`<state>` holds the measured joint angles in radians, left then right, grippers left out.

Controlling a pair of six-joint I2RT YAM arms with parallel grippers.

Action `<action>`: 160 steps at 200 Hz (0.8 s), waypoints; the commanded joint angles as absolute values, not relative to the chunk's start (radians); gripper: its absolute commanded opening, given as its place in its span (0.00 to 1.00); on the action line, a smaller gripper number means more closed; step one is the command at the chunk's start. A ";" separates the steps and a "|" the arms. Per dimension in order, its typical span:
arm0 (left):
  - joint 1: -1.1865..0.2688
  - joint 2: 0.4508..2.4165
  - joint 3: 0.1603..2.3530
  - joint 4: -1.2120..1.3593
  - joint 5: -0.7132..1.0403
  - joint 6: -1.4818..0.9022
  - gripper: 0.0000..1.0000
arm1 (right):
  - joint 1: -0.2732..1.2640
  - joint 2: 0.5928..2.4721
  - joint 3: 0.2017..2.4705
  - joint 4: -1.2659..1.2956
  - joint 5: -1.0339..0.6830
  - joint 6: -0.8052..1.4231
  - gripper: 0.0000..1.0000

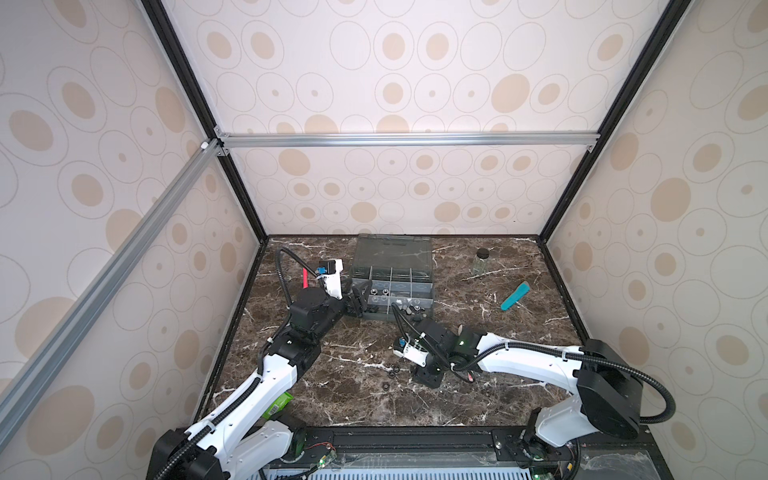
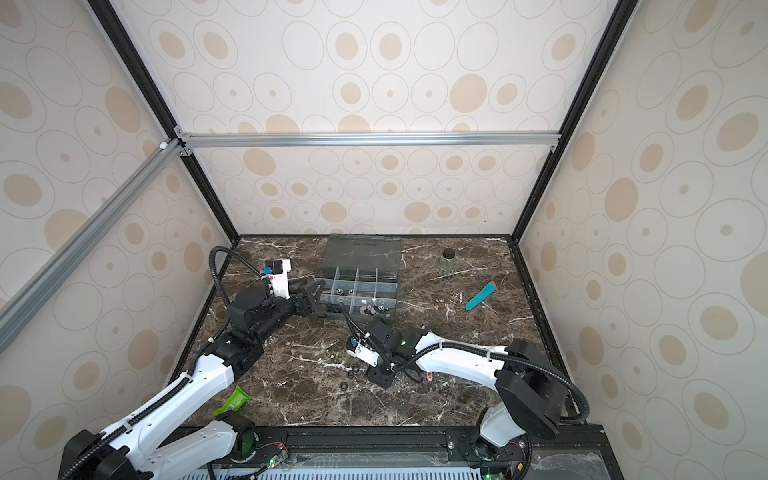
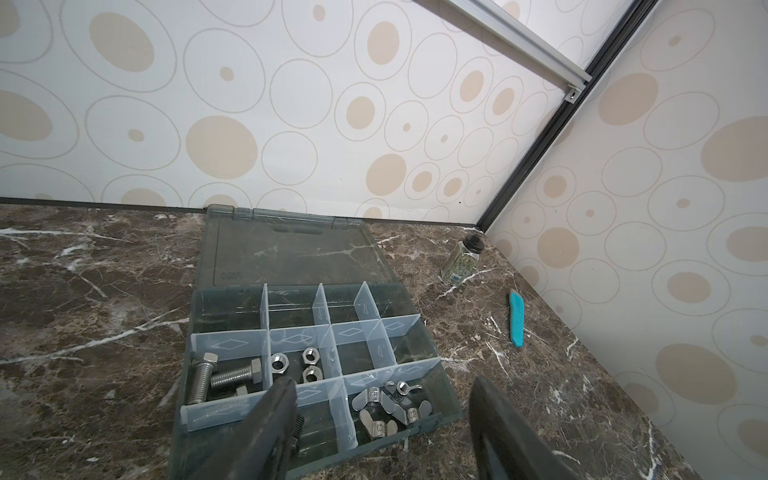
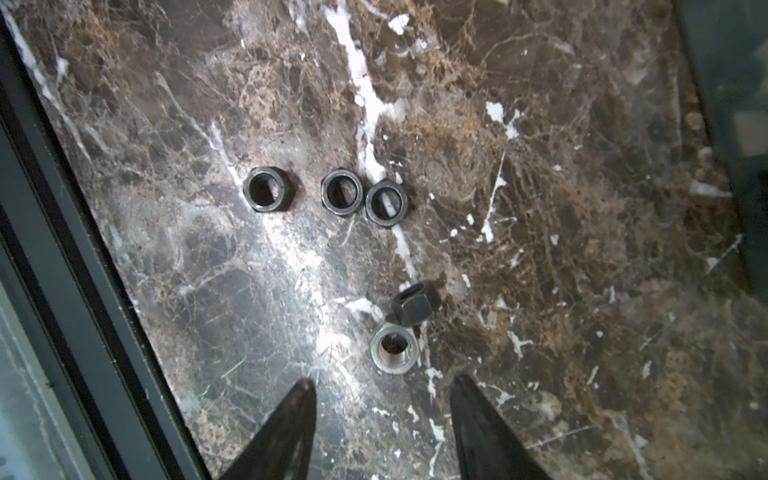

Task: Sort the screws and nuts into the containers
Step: 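Lower the right gripper over a silver hex nut in the pile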

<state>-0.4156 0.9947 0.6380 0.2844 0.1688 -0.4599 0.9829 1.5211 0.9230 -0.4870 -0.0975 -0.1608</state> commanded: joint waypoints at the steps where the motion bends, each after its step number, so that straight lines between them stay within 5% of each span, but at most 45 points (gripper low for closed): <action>1: -0.408 0.977 0.634 0.308 0.155 -0.466 0.67 | 0.991 1.558 0.957 -0.558 -0.089 -0.244 0.56; 160: -0.408 0.964 0.610 0.321 0.168 -0.479 0.68 | 1.017 1.727 1.062 -0.629 -0.022 -0.310 0.48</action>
<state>-0.4152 0.9905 0.6098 0.2920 0.1665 -0.4625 1.0039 1.6962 1.0336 -0.5865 -0.0448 -0.2825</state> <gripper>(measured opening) 0.675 0.490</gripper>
